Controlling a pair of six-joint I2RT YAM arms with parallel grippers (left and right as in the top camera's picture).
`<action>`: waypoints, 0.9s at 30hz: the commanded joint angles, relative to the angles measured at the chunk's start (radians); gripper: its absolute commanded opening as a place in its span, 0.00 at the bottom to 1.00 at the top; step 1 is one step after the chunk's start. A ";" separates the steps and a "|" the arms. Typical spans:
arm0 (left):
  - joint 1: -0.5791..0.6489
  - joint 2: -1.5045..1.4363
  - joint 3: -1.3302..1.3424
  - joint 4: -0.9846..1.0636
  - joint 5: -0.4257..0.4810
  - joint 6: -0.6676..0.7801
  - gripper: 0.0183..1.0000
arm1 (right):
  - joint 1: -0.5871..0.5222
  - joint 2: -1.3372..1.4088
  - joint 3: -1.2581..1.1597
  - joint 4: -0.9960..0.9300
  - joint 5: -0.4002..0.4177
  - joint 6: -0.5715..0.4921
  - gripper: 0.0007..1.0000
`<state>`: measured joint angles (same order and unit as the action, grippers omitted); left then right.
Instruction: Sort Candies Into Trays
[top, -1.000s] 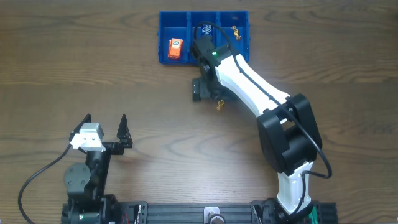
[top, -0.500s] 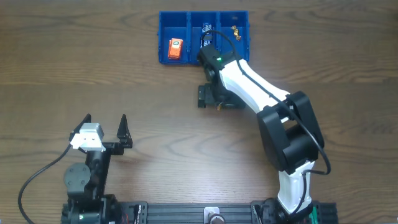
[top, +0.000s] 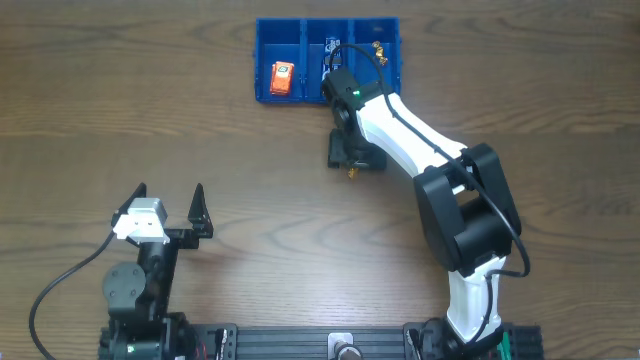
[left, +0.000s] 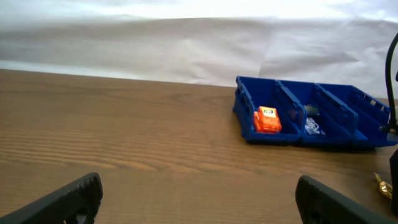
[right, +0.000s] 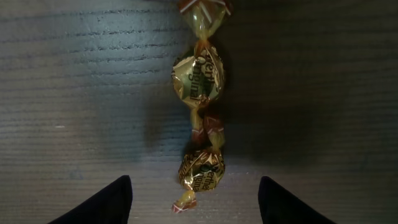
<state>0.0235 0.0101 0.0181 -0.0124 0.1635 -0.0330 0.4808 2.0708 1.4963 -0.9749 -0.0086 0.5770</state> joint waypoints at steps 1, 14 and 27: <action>0.002 -0.006 -0.013 -0.047 0.036 -0.012 1.00 | -0.012 0.019 -0.017 0.010 0.002 0.011 0.63; 0.002 -0.006 -0.013 -0.047 0.036 -0.012 1.00 | -0.022 0.019 -0.067 0.077 0.003 0.021 0.44; 0.002 -0.006 -0.013 -0.047 0.036 -0.012 1.00 | -0.021 0.019 -0.067 0.103 0.002 0.021 0.18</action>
<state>0.0235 0.0101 0.0185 -0.0128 0.1635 -0.0330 0.4683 2.0712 1.4326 -0.8738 -0.0090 0.5957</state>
